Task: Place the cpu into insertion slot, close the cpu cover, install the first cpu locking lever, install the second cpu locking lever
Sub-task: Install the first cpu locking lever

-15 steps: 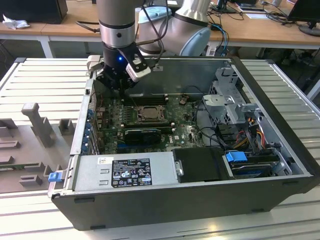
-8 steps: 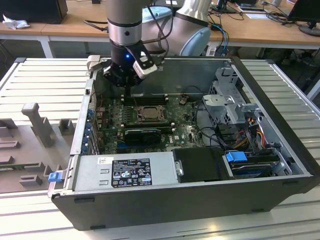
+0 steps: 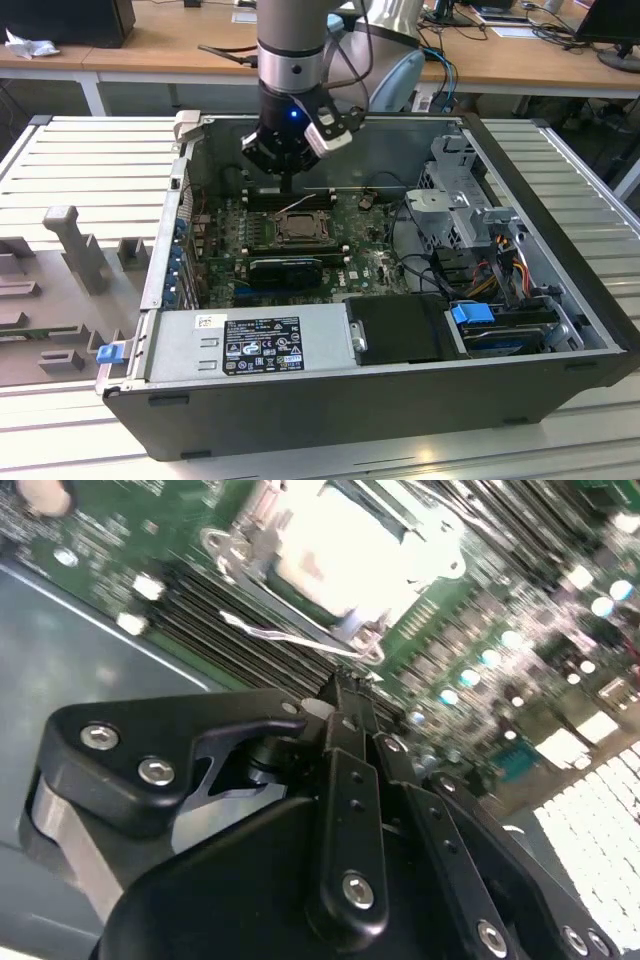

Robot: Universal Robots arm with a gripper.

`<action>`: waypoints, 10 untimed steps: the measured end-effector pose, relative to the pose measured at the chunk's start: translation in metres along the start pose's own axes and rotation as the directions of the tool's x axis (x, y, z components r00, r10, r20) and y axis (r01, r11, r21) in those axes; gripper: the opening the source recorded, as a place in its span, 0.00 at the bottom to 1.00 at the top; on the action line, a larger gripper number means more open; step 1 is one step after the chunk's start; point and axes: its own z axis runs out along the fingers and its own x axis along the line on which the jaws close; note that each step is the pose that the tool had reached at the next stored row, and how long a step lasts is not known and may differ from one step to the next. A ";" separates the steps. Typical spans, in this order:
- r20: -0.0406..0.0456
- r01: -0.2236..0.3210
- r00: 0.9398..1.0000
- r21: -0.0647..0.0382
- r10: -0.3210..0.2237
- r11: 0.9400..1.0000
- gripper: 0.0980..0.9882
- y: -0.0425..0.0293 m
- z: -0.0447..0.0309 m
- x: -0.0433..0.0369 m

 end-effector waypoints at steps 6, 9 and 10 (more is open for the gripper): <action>0.006 -0.034 0.999 -0.049 0.034 0.998 0.01 -0.0007 0.0048 -0.0049; 0.006 -0.036 0.999 -0.048 0.037 0.998 0.01 -0.0011 0.0103 -0.0096; 0.006 -0.036 0.999 -0.048 0.037 0.998 0.01 -0.0010 0.0124 -0.0118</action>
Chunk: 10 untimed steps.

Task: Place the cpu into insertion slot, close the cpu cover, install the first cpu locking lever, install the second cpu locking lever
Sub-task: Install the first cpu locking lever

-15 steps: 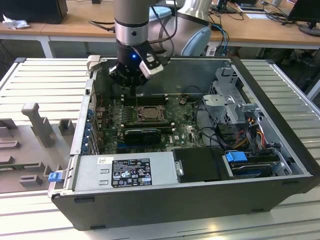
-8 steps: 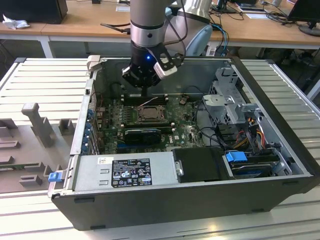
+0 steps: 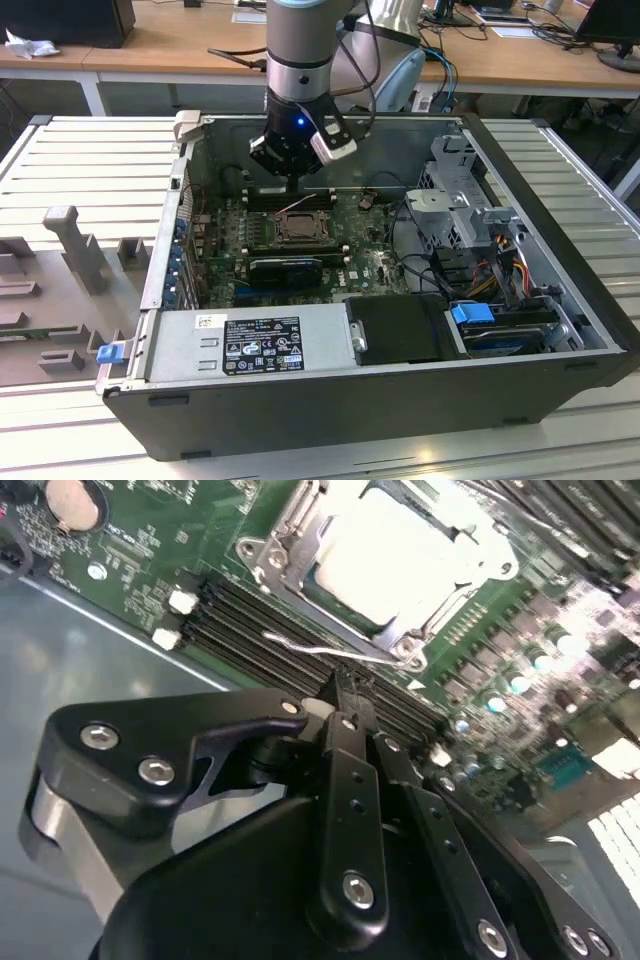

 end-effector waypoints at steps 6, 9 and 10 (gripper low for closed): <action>0.000 0.000 1.000 0.000 0.000 1.000 0.01 0.0034 0.0107 -0.0094; 0.000 0.000 1.000 0.000 0.000 1.000 0.01 0.0033 0.0130 -0.0132; 0.000 0.000 1.000 0.000 0.000 1.000 0.01 0.0032 0.0138 -0.0134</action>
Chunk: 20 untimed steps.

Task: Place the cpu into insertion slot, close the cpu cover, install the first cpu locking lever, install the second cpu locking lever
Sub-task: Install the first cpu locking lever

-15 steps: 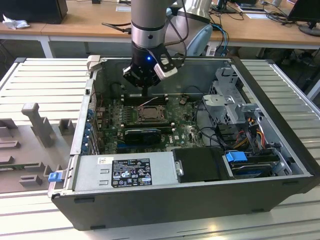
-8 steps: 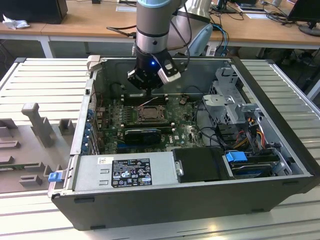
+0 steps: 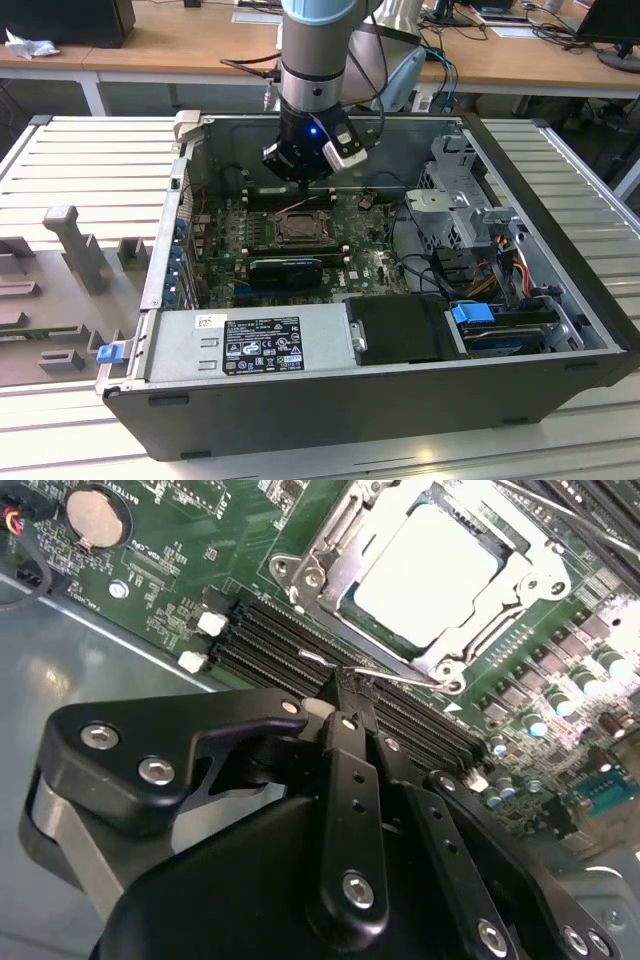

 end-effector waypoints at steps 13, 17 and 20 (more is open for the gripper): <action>0.001 0.000 1.000 0.000 0.000 1.000 0.01 -0.0038 0.0126 -0.0082; 0.001 0.000 1.000 0.000 0.000 1.000 0.01 -0.0044 0.0160 -0.0105; 0.000 0.000 1.000 0.000 0.000 1.000 0.01 -0.0052 0.0172 -0.0109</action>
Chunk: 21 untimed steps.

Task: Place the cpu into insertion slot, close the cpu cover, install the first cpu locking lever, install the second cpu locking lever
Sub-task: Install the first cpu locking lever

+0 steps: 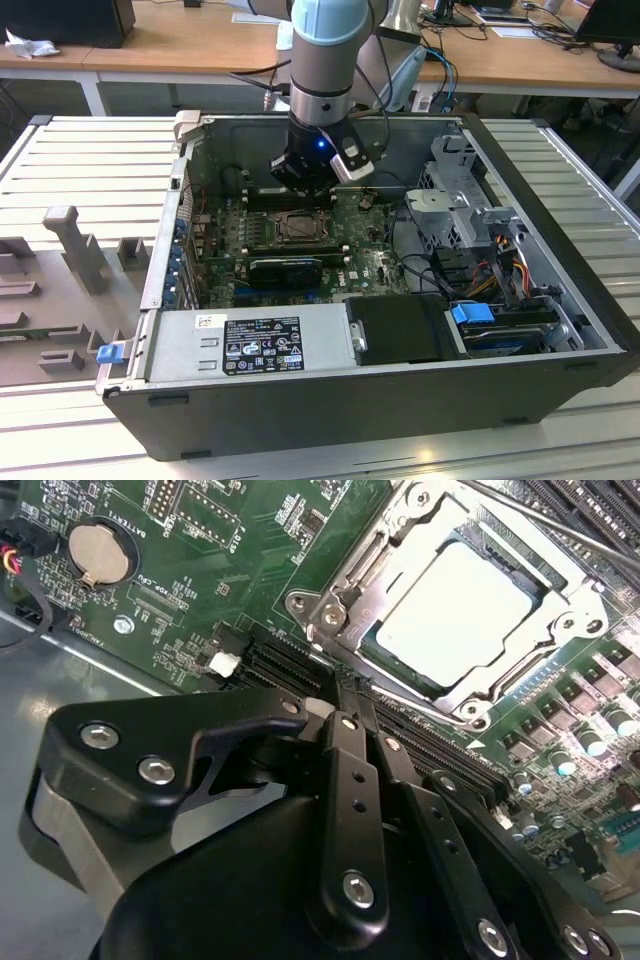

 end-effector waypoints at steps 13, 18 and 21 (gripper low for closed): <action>0.001 -0.006 1.000 0.005 0.006 1.000 0.01 -0.0015 0.0037 -0.0011; 0.001 -0.006 1.000 0.006 0.006 1.000 0.01 -0.0018 0.0034 -0.0011; 0.000 -0.006 1.000 0.006 0.006 1.000 0.01 -0.0016 0.0022 -0.0011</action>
